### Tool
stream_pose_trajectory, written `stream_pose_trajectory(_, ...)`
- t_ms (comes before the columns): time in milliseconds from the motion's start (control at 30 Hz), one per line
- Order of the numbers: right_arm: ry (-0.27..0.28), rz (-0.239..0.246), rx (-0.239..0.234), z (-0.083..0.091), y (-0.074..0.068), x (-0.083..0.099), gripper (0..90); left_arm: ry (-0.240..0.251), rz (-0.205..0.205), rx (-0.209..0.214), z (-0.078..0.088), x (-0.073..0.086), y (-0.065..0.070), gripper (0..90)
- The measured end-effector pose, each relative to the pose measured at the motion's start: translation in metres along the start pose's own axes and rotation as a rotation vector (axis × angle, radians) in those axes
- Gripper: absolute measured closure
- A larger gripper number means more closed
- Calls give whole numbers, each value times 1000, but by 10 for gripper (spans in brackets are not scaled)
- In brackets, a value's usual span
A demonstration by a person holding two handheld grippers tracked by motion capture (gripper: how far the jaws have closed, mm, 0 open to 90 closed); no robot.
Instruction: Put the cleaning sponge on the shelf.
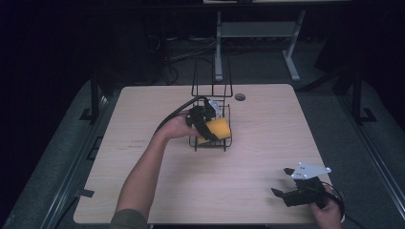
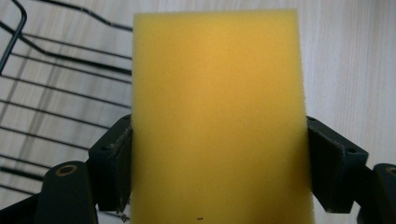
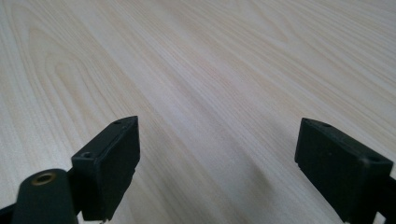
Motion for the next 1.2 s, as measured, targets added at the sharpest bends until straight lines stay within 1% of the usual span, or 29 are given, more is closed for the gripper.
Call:
stream_pose_trajectory(33,0,0,0,0,0,0,138,1,-3,-5,0,-2,-1,216)
stream_pose_trajectory(67,1,-1,5,1,1,0,138,10,0,4,-1,-5,-3,217)
stream_pose_trajectory(100,1,-1,5,1,1,0,138,10,0,4,-1,-5,-3,216)
stream_pose_trajectory(133,0,-6,4,1,2,1,138,0,5,7,-4,-6,-5,216)
stream_pose_trajectory(300,4,-5,4,2,2,1,138,3,8,6,-7,-10,-10,217)
stream_pose_trajectory(367,3,-6,6,3,3,2,138,-6,8,2,-8,-10,-12,216)
stream_pose_trajectory(400,4,-6,3,2,2,2,138,-5,-1,-4,-8,-9,-14,216)
stream_pose_trajectory(500,3,-2,7,3,2,2,138,-18,0,1,-8,-7,-15,215)
stream_pose_trajectory(533,3,-2,8,3,1,2,138,-24,1,-6,-9,-5,-16,215)
stream_pose_trajectory(567,3,-3,4,3,1,2,138,-31,3,0,-8,-4,-17,215)
stream_pose_trajectory(667,-2,-1,4,2,1,2,138,-29,8,-1,-8,-4,-19,215)
stream_pose_trajectory(700,-2,-1,4,2,1,2,138,-24,11,-9,-9,-4,-19,215)
stream_pose_trajectory(767,-2,-1,3,2,0,3,138,-34,11,-3,-10,-2,-20,214)
stream_pose_trajectory(800,-1,-2,3,2,1,3,138,-39,1,-7,-11,-1,-22,214)
stream_pose_trajectory(867,-1,-3,3,3,1,3,138,-43,9,-11,-13,1,-24,214)
stream_pose_trajectory(933,2,0,6,3,1,3,138,-57,6,-22,-15,3,-26,214)
stream_pose_trajectory(1000,1,-1,5,3,1,3,138,-62,9,-16,-16,4,-26,215)
stream_pose_trajectory(1067,-2,1,3,2,1,3,138,-55,0,-25,-18,4,-26,215)
stream_pose_trajectory(1133,-2,2,2,2,1,3,138,-53,-6,-24,-19,4,-26,215)
stream_pose_trajectory(1167,-2,3,3,2,1,3,138,-48,-11,-34,-19,4,-26,215)
stream_pose_trajectory(1200,-2,2,4,2,1,2,138,-49,-7,-34,-20,4,-26,215)
Point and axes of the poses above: each handheld gripper's, and its own axes: z roughly backward along the jaws, x roughly out of its underside, y roughly to its right, the point moved 6 cm from there along -z, roughly forward along the jaws, and after that the axes turned 6 degrees about -y, right-handed, at the moved point
